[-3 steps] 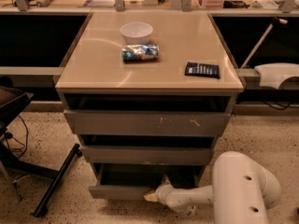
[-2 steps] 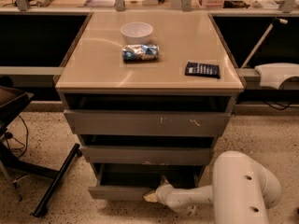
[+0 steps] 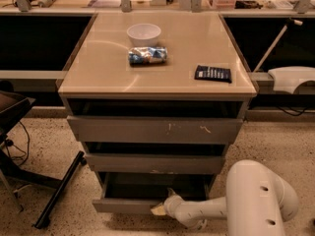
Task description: Open bottom drawer
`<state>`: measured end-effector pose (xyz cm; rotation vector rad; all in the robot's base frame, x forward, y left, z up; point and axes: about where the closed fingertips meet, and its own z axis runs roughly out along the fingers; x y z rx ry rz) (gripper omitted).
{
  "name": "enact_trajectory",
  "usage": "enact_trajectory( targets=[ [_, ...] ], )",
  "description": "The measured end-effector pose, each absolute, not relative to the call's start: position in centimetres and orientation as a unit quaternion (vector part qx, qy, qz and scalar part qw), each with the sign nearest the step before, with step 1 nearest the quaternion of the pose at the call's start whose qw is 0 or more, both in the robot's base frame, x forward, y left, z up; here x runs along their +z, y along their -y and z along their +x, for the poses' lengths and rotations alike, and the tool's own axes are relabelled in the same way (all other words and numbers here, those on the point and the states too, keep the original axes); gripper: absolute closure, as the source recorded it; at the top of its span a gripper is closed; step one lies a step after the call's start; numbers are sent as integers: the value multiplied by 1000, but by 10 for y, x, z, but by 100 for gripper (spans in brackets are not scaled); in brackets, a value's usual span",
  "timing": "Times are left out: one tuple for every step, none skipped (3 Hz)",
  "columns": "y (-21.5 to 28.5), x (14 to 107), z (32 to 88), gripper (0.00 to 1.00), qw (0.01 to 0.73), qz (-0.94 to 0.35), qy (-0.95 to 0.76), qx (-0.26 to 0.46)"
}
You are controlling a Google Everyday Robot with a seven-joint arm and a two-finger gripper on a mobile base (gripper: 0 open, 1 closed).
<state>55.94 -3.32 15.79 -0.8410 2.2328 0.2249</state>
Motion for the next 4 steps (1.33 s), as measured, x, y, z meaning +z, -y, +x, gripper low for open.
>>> enact_trajectory(
  targets=[
    [33,157,552,100,366,-321,-869,86],
    [34,157,551,100,365,-321,-870,86],
    [34,158,541,100,367,-314,-872,86],
    [34,158,541,100,367,-314,-872,86]
  ],
)
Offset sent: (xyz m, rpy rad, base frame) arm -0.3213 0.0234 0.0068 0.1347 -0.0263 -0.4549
